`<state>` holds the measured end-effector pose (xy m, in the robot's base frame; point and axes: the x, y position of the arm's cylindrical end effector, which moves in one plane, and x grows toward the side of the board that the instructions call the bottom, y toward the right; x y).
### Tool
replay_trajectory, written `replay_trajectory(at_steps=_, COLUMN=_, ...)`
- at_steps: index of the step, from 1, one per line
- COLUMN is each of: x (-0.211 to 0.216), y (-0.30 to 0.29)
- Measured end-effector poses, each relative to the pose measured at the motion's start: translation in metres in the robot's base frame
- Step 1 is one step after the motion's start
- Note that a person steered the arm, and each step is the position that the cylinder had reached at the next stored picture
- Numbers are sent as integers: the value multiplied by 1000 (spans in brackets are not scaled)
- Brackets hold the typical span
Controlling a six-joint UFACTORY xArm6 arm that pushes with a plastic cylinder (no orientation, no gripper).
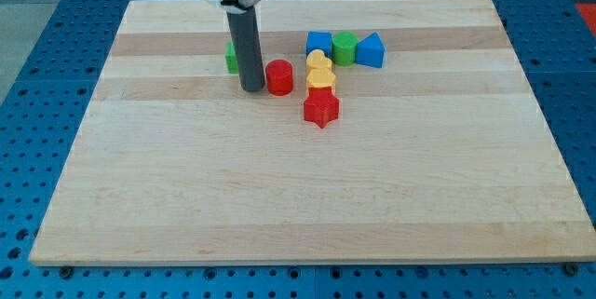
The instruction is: Move the red circle closer to the red star
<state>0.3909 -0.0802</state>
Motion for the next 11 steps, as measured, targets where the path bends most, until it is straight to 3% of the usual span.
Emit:
replay_trajectory(at_steps=1, x=-18, y=-12)
replay_trajectory(at_steps=2, x=-65, y=-11)
replay_trajectory(at_steps=3, x=-78, y=9)
replay_trajectory(at_steps=5, x=-44, y=36)
replay_trajectory(at_steps=8, x=35, y=33)
replay_trajectory(at_steps=11, x=36, y=72)
